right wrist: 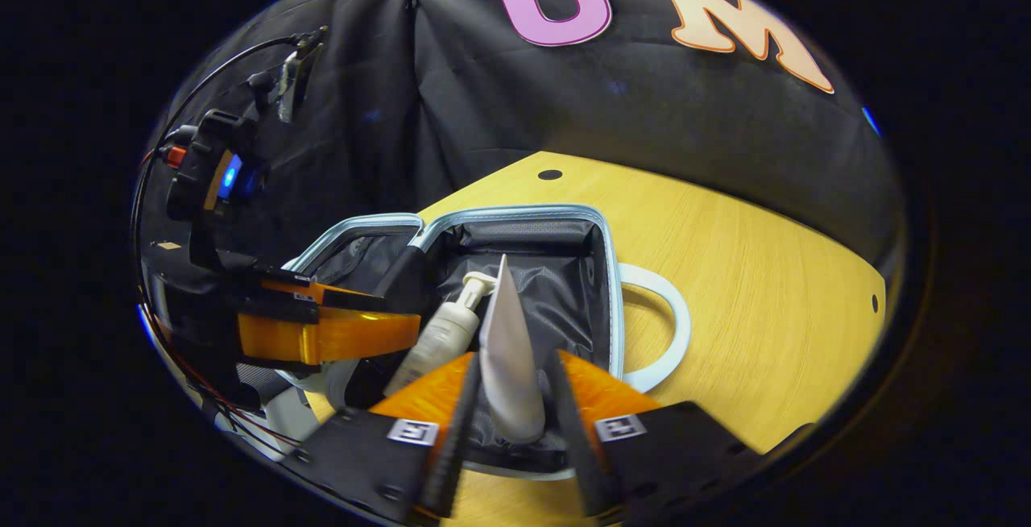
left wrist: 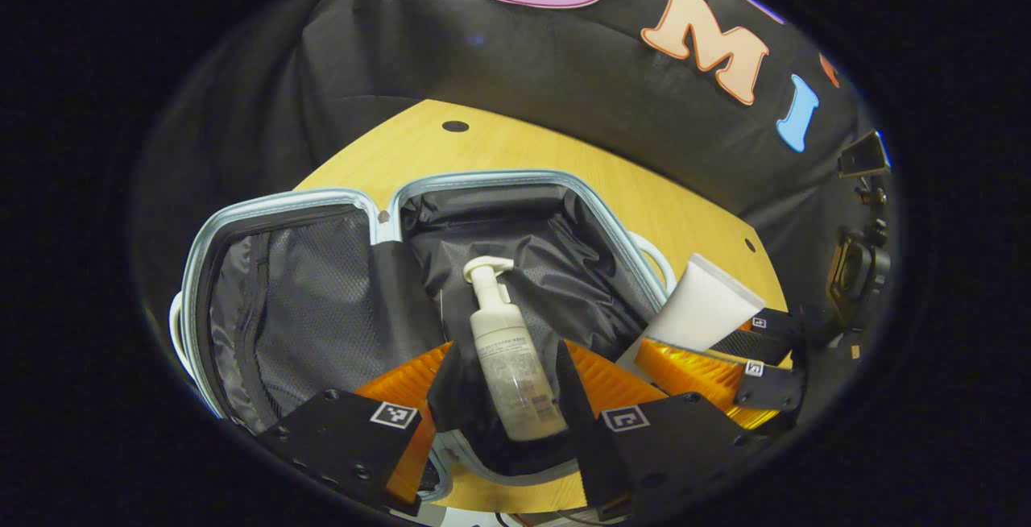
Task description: First open the suitcase, pack the skin care products into it, and then close the suitcase.
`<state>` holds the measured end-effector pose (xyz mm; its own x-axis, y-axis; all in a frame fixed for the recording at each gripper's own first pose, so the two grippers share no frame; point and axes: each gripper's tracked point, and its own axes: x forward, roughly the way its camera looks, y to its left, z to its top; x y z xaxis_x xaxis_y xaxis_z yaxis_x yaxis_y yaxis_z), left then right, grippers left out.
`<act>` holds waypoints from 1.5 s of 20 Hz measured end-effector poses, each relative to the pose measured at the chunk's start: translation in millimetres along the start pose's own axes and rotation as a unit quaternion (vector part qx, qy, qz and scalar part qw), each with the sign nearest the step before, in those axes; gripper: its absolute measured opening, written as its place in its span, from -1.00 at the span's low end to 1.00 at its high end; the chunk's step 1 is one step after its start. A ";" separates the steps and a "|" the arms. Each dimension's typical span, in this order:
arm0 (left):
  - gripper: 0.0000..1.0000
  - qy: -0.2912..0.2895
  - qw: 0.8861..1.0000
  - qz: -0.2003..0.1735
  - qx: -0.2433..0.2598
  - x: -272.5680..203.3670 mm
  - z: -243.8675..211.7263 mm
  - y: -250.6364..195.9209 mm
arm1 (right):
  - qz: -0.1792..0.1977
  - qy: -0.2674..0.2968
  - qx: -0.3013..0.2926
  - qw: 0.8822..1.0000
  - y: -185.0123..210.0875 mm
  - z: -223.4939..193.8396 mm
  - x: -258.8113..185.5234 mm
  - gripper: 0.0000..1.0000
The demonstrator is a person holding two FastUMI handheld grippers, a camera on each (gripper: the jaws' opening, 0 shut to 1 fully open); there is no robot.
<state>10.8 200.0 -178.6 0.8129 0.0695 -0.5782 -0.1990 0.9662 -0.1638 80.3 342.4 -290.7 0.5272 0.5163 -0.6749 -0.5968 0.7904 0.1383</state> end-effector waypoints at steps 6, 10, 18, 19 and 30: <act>0.93 -0.071 0.995 0.015 -0.068 -50.6 26.2 39.1 | -0.026 -0.071 -0.004 0.997 -12.9 32.3 -31.3 0.97; 0.92 -0.128 0.981 0.075 -0.127 -112.8 34.0 109.7 | -0.032 -0.118 0.009 0.992 -18.8 48.6 -79.9 0.97; 0.93 -0.168 0.936 0.219 -0.219 -179.7 -21.2 287.5 | -0.056 -0.182 -0.008 0.982 -28.4 51.8 -168.8 0.92; 0.92 -0.168 0.931 0.226 -0.232 -171.8 -30.0 302.7 | -0.062 -0.180 -0.010 0.982 -30.8 48.3 -176.7 0.97; 0.59 -0.154 0.904 0.135 -0.376 -81.2 -48.4 352.5 | -0.126 -0.190 -0.017 0.974 -59.1 47.4 -215.3 0.97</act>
<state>-151.9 522.9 -228.0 0.7698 0.4549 -0.4478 -0.6346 0.4702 -0.6133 30.7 200.2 -119.2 0.8411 0.3971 -0.3673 -0.4361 0.8995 -0.0261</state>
